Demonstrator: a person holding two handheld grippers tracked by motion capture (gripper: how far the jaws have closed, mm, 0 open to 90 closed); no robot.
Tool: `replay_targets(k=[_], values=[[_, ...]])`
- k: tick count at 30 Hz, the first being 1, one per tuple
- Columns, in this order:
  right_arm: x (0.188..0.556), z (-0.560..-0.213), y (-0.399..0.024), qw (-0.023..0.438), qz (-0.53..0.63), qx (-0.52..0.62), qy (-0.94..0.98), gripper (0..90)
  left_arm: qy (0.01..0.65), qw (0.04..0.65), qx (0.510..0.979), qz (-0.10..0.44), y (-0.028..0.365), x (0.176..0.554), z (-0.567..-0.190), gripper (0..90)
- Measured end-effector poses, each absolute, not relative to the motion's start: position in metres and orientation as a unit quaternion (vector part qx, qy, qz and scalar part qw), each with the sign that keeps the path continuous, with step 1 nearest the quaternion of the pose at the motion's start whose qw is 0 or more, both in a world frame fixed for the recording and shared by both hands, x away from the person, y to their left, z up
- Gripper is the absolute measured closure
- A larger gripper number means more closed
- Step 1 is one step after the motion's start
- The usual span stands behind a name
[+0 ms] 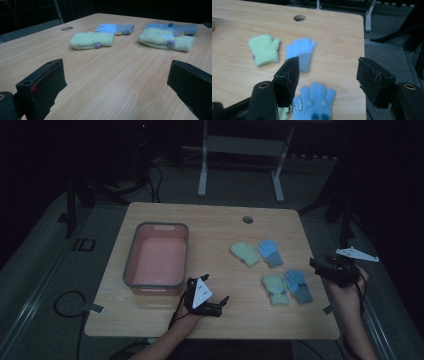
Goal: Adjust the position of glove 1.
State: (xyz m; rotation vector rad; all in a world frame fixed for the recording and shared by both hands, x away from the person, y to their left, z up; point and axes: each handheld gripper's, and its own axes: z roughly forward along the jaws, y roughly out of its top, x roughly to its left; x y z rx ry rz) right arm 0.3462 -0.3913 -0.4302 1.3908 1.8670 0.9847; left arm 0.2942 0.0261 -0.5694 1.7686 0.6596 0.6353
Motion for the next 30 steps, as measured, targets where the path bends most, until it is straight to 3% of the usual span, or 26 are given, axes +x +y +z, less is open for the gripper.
replay_targets(k=[14,30], values=[[0.377,-0.391,-0.356,0.307,0.386,0.461,0.737,37.9,0.276,0.546,0.745,0.264,0.027,0.294,-0.569,1.9],[0.421,-0.394,-0.303,0.276,0.391,0.418,0.772,39.7,0.274,0.553,0.746,0.252,0.028,0.294,-0.569,1.9]])
